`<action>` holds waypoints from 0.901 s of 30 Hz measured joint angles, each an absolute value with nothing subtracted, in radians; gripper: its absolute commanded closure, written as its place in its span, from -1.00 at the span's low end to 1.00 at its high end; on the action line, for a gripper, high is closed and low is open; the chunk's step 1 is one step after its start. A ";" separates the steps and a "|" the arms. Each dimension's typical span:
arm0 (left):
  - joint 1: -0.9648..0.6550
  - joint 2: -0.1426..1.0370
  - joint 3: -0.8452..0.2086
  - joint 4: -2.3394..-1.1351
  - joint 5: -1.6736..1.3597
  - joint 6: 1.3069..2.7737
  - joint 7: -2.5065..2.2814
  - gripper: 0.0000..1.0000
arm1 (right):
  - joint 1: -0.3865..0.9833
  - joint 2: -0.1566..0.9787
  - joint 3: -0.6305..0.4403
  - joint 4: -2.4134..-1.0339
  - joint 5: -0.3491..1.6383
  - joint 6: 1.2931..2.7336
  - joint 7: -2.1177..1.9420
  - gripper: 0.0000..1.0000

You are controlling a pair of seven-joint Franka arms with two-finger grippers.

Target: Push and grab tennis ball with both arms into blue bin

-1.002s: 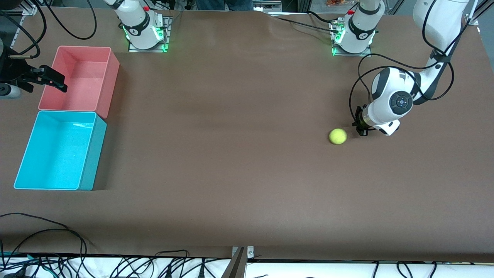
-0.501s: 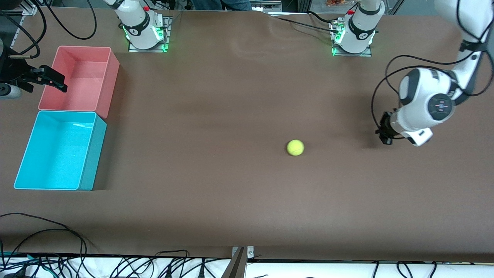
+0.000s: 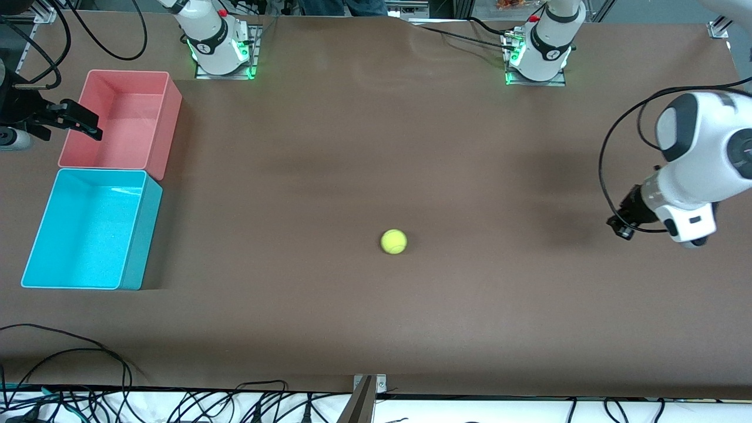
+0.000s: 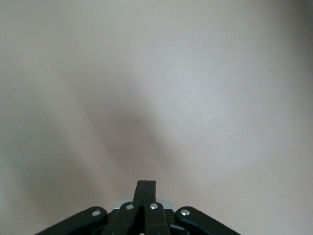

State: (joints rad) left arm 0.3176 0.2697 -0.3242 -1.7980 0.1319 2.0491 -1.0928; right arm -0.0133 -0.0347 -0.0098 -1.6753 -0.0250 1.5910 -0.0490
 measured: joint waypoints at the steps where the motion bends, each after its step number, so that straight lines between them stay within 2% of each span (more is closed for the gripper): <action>1: 0.318 0.270 -0.325 -1.778 0.132 2.039 -1.061 1.00 | -0.013 -0.035 -0.010 -1.675 -0.025 1.591 -0.049 -1.00; 9: 0.316 0.268 -0.329 -1.640 0.115 1.939 -0.812 1.00 | -0.013 -0.033 -0.010 -1.676 -0.025 1.585 -0.048 -1.00; 17: 0.313 0.266 -0.330 -1.463 0.103 1.699 -0.495 1.00 | -0.014 -0.018 -0.014 -1.679 0.012 1.583 -0.047 -1.00; 21: 0.310 0.263 -0.331 -1.412 0.103 1.621 -0.345 1.00 | -0.015 0.004 -0.023 -1.679 0.050 1.591 -0.047 -1.00; 24: 0.309 0.262 -0.331 -1.402 0.103 1.589 -0.278 0.71 | -0.016 0.027 -0.029 -1.680 0.100 1.625 -0.048 -1.00; 25: 0.309 0.262 -0.331 -1.402 0.103 1.584 -0.265 0.51 | -0.017 0.034 -0.030 -1.680 0.112 1.638 -0.048 -1.00; 27: 0.309 0.263 -0.331 -1.402 0.103 1.578 -0.243 -0.07 | -0.018 0.056 -0.030 -1.681 0.144 1.677 -0.048 -1.00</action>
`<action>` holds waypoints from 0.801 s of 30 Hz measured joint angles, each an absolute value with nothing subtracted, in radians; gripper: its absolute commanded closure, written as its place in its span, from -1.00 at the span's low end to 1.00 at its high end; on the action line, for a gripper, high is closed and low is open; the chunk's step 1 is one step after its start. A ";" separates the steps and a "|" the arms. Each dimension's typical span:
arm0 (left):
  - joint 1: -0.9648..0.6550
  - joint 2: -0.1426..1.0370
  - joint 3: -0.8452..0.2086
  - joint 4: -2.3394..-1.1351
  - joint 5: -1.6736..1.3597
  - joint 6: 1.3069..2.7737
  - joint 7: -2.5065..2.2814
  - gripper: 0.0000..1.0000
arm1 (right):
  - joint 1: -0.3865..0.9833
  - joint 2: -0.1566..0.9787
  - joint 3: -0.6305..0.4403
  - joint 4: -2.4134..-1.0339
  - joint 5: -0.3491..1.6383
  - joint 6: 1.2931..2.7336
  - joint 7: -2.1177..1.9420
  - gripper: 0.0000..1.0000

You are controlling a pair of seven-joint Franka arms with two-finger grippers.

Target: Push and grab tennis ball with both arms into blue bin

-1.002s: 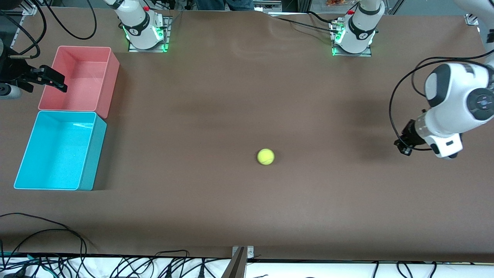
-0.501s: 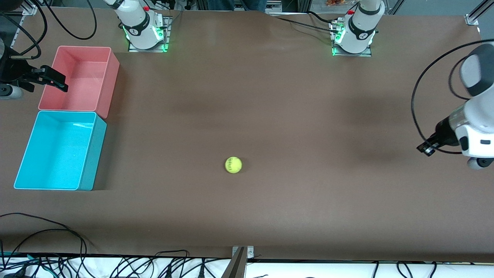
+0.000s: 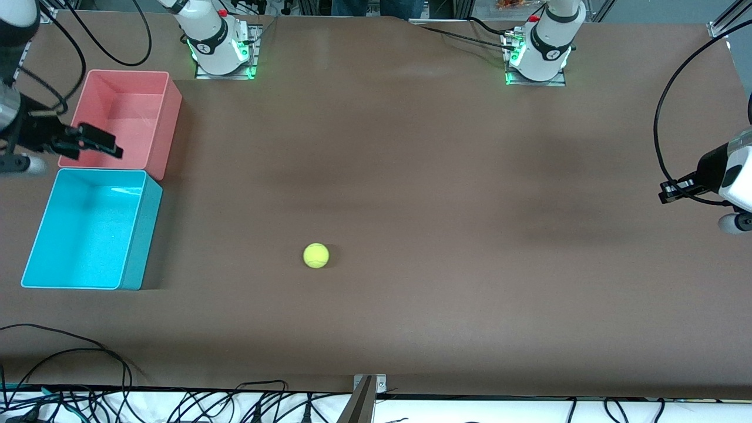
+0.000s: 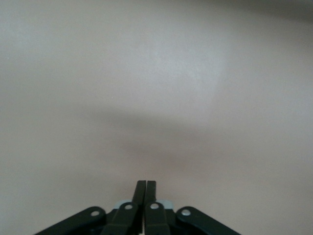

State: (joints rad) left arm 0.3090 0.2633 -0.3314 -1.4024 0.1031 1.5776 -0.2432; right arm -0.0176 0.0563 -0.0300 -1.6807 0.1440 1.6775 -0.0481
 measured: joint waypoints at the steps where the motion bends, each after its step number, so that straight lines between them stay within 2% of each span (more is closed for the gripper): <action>1: 0.309 0.264 -0.331 -1.402 0.103 1.576 -0.235 -0.53 | -0.018 0.067 -0.030 -1.681 0.159 1.697 -0.048 -1.00; 2: 0.309 0.265 -0.331 -1.402 0.103 1.574 -0.225 -1.00 | -0.018 0.078 -0.030 -1.681 0.171 1.717 -0.048 -1.00; 17: 0.316 0.270 -0.319 -1.400 0.103 1.571 -0.185 -1.00 | 0.050 0.213 -0.019 -1.681 0.203 2.035 -0.050 -1.00; 20: 0.315 0.270 -0.319 -1.387 0.103 1.571 -0.183 -1.00 | 0.082 0.256 -0.018 -1.682 0.201 2.119 -0.049 -1.00; 21: 0.315 0.270 -0.321 -1.365 0.103 1.571 -0.174 -1.00 | 0.132 0.327 -0.017 -1.683 0.198 2.235 -0.048 -1.00; 24: 0.315 0.270 -0.322 -1.360 0.103 1.571 -0.172 -1.00 | 0.149 0.354 -0.017 -1.684 0.197 2.282 -0.049 -1.00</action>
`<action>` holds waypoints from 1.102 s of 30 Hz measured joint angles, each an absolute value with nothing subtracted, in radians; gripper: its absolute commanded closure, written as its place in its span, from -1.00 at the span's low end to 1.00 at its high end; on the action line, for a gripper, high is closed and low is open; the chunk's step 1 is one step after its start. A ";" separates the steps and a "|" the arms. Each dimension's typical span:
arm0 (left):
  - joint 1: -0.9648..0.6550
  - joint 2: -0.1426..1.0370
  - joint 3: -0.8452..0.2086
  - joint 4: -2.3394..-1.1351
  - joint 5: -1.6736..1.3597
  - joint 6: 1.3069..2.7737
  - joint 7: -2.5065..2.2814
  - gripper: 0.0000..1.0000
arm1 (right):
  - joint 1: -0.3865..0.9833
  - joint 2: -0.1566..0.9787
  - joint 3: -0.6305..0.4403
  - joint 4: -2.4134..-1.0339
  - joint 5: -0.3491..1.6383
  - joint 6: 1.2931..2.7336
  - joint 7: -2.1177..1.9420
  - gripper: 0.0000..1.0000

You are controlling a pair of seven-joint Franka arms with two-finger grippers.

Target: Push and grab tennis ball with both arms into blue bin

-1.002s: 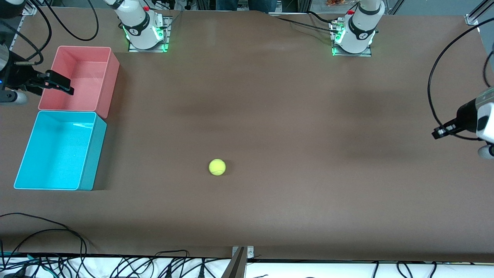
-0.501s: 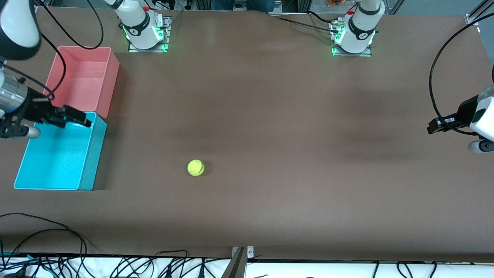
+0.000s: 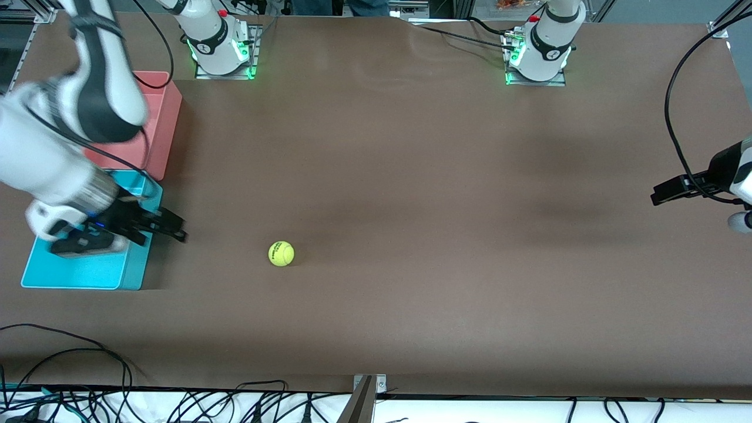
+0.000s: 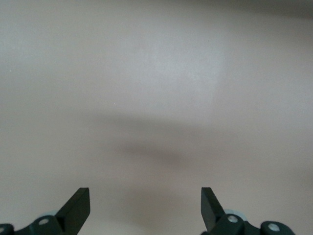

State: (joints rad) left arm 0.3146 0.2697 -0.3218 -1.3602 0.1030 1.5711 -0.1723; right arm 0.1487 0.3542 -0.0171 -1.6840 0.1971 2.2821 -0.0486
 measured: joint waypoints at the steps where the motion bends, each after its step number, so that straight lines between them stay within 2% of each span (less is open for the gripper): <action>1: 0.315 0.270 -0.322 -1.359 0.103 1.571 -0.172 -1.00 | 0.155 0.364 -0.017 -1.685 0.197 2.304 -0.049 -1.00; 13: 0.314 0.267 -0.327 -1.355 0.103 1.571 -0.171 -1.00 | 0.257 0.537 -0.016 -1.686 0.185 2.506 -0.050 -1.00; 33: 0.314 0.267 -0.328 -1.355 0.103 1.571 -0.171 -1.00 | 0.312 0.574 -0.017 -1.705 0.151 2.408 -0.069 -1.00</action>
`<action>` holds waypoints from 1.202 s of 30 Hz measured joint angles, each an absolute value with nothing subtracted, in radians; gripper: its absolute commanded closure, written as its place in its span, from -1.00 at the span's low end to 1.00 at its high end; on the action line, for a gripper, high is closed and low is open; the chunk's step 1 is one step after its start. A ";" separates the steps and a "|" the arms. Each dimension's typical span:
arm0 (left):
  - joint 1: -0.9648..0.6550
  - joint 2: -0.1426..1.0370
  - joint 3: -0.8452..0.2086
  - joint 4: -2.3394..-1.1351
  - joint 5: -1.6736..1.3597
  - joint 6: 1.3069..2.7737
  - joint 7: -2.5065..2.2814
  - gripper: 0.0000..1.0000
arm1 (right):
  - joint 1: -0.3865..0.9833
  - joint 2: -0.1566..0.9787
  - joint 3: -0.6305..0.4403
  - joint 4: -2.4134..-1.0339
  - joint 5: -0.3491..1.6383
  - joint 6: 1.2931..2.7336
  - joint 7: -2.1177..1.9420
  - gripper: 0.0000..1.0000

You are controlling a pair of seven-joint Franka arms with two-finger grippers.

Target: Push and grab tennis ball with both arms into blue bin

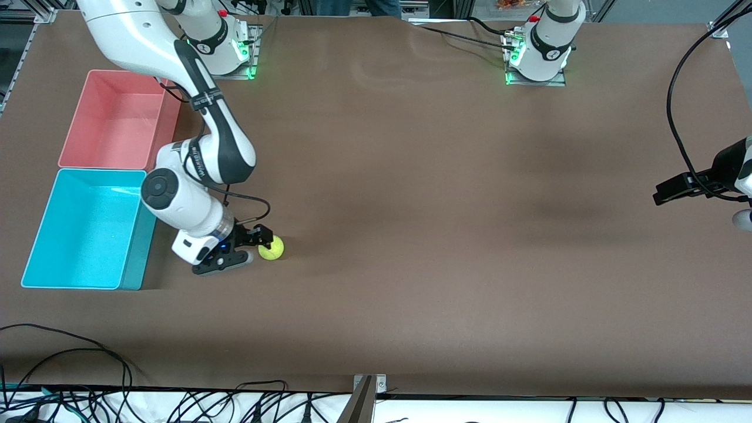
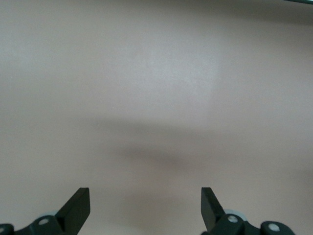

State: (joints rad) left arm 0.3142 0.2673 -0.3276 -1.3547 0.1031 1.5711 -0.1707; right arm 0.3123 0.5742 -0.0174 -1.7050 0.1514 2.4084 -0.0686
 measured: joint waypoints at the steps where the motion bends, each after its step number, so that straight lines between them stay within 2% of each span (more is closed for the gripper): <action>1: 0.314 0.267 -0.328 -1.355 0.103 1.571 -0.171 -1.00 | 0.317 0.577 -0.017 -1.706 0.151 2.408 -0.069 -1.00; 29: 0.314 0.267 -0.328 -1.355 0.103 1.571 -0.171 -1.00 | 0.353 0.680 -0.019 -1.709 0.151 2.479 -0.074 -0.98; 34: 0.314 0.267 -0.328 -1.355 0.103 1.571 -0.171 -1.00 | 0.353 0.696 -0.020 -1.710 0.148 2.507 -0.075 -0.19; 36: 0.314 0.267 -0.328 -1.355 0.103 1.571 -0.171 -1.00 | 0.353 0.700 -0.020 -1.713 0.136 2.514 -0.075 0.03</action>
State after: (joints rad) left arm 0.3142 0.2673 -0.3283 -1.3547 0.1031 1.5710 -0.1706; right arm 0.3532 0.7005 -0.0203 -1.7126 0.1364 2.5140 -0.0755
